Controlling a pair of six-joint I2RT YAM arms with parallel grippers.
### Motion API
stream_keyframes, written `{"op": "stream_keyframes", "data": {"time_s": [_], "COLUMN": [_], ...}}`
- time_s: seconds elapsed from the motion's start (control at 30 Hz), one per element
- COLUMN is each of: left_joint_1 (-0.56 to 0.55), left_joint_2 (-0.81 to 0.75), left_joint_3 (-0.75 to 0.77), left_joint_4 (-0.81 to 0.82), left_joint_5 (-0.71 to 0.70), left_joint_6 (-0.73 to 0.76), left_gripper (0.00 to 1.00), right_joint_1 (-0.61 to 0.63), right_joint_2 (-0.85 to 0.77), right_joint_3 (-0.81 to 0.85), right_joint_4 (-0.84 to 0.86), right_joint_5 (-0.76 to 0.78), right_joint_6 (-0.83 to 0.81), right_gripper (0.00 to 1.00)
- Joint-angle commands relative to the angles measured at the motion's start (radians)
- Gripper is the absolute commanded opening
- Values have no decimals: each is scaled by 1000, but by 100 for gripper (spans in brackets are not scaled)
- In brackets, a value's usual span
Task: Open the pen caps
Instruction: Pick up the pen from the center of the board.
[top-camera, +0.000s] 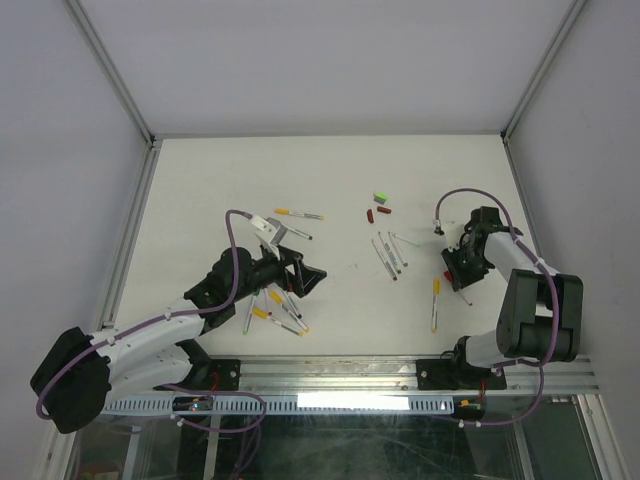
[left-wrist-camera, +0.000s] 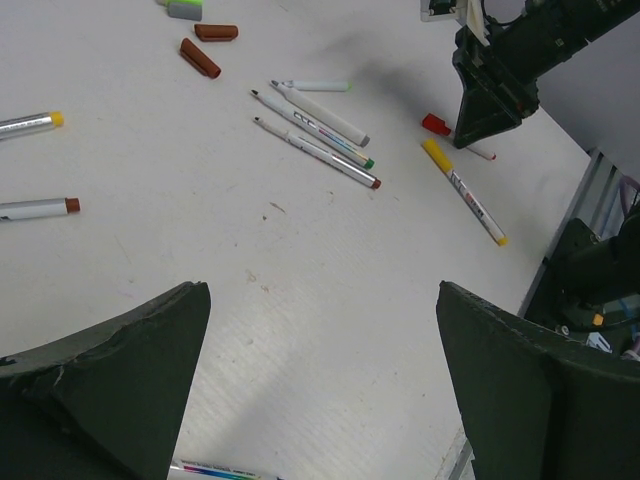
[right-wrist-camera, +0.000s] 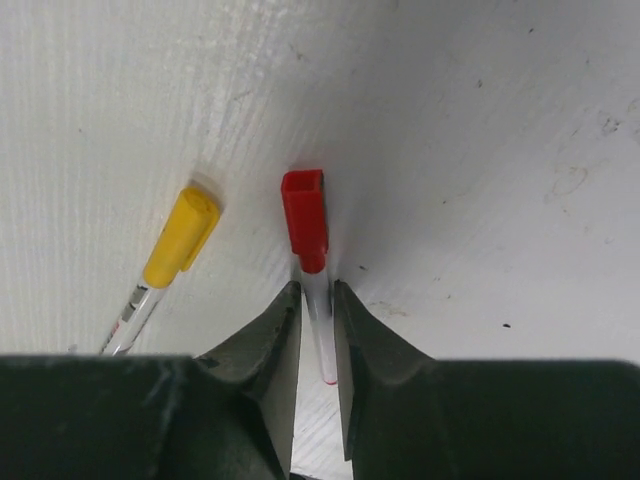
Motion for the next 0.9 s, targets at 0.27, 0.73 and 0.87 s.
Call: {"op": "stream_keyframes", "data": {"time_s": [0.27, 0.73, 0.87], "left_joint_1": [-4, -8, -17], "left_joint_2": [35, 107, 138], "left_joint_3": [-50, -183, -193], "left_joint_4": [281, 671, 745], "left_joint_5": [134, 54, 33], "left_joint_6": [-131, -390, -395], "left_gripper": [99, 96, 96], "right_joint_1": [6, 27, 79], "right_joint_2": [-26, -184, -156], "right_joint_3": [12, 108, 186], "right_joint_4": [33, -50, -94], "right_joint_5": [-21, -366, -552], "right_joint_6": [8, -66, -81], "right_gripper": [0, 0, 0]}}
